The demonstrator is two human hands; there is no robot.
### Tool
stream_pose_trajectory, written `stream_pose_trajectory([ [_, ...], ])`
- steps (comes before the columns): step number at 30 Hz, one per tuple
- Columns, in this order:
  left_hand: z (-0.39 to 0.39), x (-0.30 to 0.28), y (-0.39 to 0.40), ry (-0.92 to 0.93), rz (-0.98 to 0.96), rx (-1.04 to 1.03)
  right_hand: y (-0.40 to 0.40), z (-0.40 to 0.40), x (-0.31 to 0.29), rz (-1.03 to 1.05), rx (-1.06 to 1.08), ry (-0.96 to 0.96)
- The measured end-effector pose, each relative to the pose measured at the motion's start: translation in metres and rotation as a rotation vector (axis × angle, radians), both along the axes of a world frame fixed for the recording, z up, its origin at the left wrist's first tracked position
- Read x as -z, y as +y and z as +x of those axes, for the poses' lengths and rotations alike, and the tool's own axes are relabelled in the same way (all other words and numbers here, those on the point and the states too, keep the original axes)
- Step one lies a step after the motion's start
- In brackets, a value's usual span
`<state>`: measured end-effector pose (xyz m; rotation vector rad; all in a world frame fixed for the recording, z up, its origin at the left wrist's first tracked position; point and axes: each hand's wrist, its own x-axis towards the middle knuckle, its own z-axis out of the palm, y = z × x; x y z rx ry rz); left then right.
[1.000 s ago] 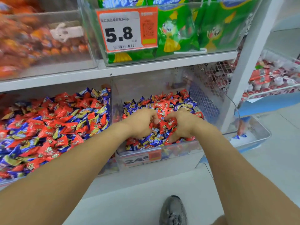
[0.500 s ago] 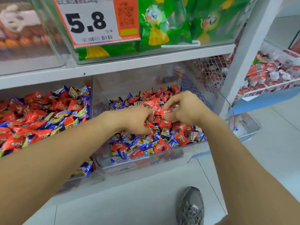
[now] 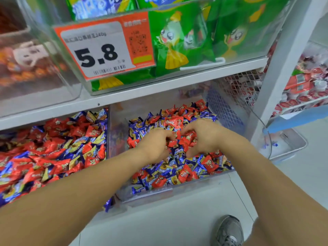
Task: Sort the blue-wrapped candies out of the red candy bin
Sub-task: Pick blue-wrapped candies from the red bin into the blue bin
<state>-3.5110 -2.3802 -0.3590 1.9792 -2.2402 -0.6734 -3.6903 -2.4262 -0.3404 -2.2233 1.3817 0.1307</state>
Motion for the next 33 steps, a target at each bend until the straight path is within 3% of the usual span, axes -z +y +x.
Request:
stream_pose_trajectory([
  [2,0.004,-0.01,-0.001,0.055,0.077,-0.084,0.003,0.008,0.003,-0.045,-0.047,0.05],
  [6,0.009,-0.022,0.006,0.284,0.196,-0.248,0.004,0.008,0.012,-0.129,-0.07,-0.033],
  [10,0.008,-0.035,0.023,0.684,0.23,-0.414,0.005,-0.009,0.007,-0.12,-0.023,-0.212],
  [13,0.01,-0.049,0.045,0.963,0.2,-0.428,0.01,-0.018,-0.001,-0.099,0.024,-0.281],
  [17,0.028,-0.062,0.08,1.162,0.085,-0.299,0.018,-0.006,0.006,-0.103,-0.03,-0.208],
  [21,0.046,-0.065,0.11,1.285,0.006,-0.324,0.015,0.019,0.028,-0.13,-0.044,-0.041],
  [24,0.057,-0.07,0.124,1.276,-0.061,-0.35,0.015,0.016,0.019,-0.228,0.009,-0.006],
  [26,0.07,-0.074,0.13,1.228,-0.131,-0.361,0.019,0.01,0.006,-0.243,0.092,-0.119],
  [28,0.089,-0.07,0.137,1.098,-0.281,-0.36,0.03,0.013,-0.01,-0.172,0.17,-0.379],
  [31,0.127,-0.051,0.143,0.738,-0.582,-0.394,0.063,0.05,-0.04,0.086,0.198,-0.86],
  [33,0.152,-0.045,0.145,0.553,-0.664,-0.441,0.085,0.09,-0.052,0.072,0.135,-1.028],
])
